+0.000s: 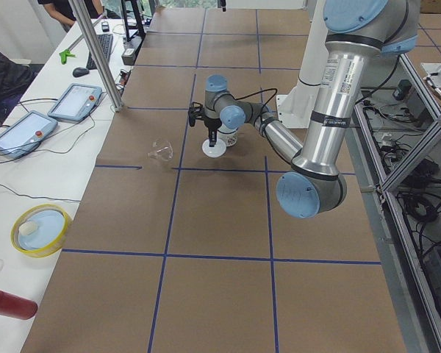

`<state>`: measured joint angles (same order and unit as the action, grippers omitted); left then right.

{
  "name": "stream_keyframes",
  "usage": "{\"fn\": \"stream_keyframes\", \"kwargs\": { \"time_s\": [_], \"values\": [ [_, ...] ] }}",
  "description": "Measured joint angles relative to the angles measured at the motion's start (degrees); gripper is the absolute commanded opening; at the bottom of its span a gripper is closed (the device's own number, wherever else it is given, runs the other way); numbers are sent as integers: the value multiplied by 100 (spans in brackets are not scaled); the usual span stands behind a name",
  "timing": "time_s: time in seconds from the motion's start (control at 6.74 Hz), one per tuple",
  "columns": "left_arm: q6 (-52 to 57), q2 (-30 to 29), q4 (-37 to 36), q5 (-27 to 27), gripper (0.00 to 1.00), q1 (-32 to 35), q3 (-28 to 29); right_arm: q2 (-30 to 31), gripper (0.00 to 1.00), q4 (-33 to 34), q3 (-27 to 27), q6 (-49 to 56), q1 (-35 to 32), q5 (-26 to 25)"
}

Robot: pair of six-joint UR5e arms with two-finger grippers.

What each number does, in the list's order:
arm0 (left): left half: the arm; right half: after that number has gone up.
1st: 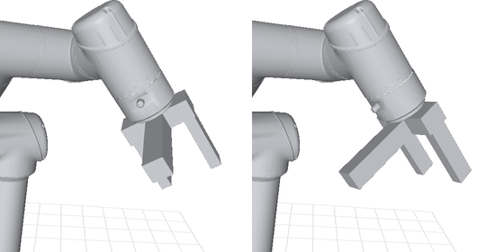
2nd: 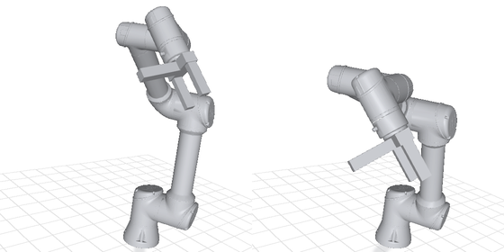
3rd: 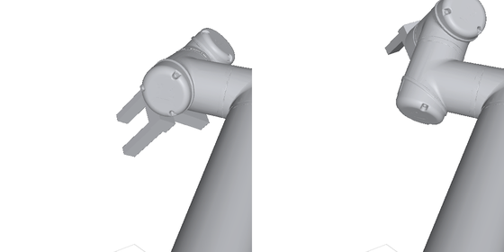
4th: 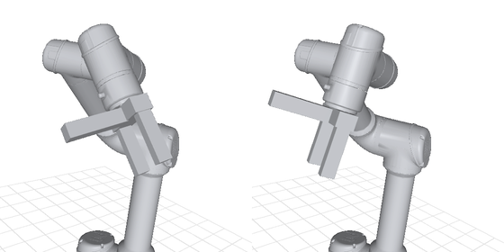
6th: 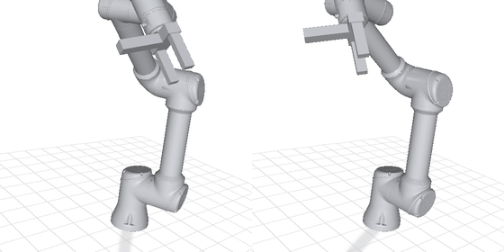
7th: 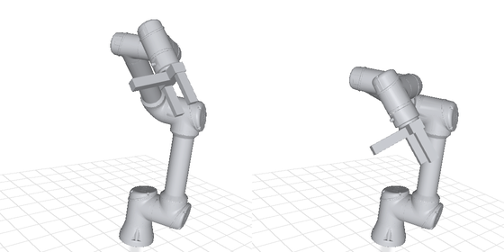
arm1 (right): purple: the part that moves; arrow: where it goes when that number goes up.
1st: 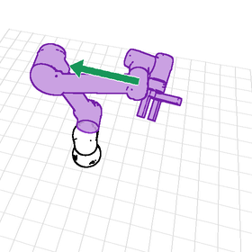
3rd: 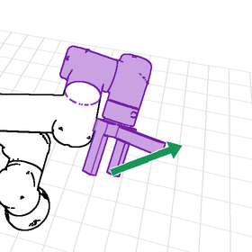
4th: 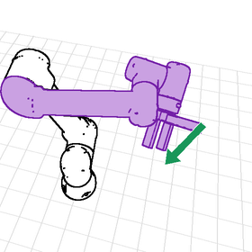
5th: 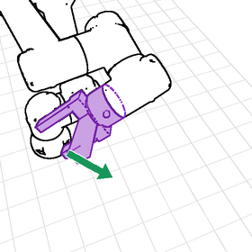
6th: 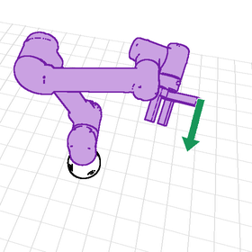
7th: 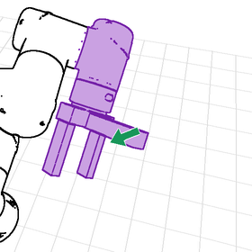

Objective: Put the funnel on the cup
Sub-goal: 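Lift the lid off the mug with the left gripper and set it beside the mug, then move the left gripper to the clear glass funnel and grasp its rim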

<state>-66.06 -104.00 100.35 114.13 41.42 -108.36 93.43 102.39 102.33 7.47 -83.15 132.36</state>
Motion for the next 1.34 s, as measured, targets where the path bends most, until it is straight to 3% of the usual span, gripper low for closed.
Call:
{"fn": "stream_keyframes", "kwargs": {
  "time_s": [0.15, 0.3, 0.59, 1.04, 1.34],
  "values": [
    [-44, 19, 255, 2, 0, -59, 211, 0, 100, 0, 2, 0, 0, 0],
    [-50, 23, 429, 3, 20, -88, 362, 0, 100, 0, 5, 0, 0, 0],
    [30, 26, 548, 19, 100, -104, 506, 0, 100, 0, 6, 0, 0, 0],
    [249, 52, 489, 34, 100, -63, 397, 0, 100, 0, 5, 0, 0, 0],
    [-338, -23, 336, 88, 100, 271, 24, 0, 100, 0, 2, 0, 0, 0]
  ]
}}
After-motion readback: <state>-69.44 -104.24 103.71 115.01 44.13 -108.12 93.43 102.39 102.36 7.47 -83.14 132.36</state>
